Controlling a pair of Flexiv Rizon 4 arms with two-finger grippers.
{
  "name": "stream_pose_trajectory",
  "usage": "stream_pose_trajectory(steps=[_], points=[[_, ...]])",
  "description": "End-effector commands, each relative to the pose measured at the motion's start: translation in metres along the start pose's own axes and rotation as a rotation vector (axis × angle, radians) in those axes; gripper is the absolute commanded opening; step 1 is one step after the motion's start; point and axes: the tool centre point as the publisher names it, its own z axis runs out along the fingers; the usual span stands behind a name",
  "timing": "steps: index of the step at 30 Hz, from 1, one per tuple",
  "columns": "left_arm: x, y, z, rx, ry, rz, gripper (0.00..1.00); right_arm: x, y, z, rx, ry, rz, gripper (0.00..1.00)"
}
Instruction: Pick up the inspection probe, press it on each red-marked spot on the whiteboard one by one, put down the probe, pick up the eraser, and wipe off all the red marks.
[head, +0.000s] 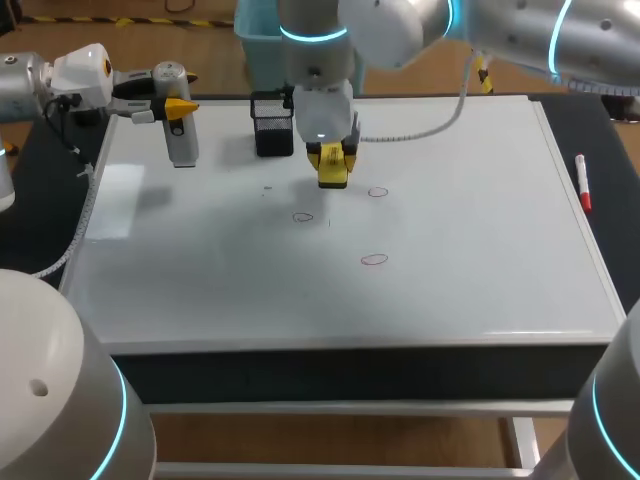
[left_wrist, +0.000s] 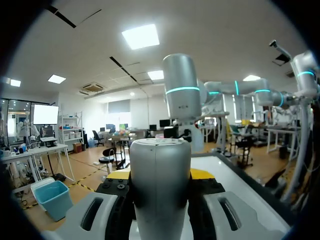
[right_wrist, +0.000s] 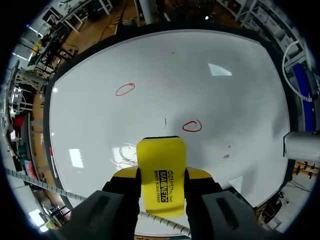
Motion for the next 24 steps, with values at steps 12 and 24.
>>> stream_pose_trajectory(steps=[12,24], points=[[0.0,0.0,0.001,0.001,-0.002,0.002,0.0,-0.049,0.044,0.019,-0.001,-0.02,-0.071,0.0],[0.0,0.0,0.001,0.001,-0.002,0.002,0.0,-0.074,0.071,0.038,0.033,-0.011,-0.119,0.0]])
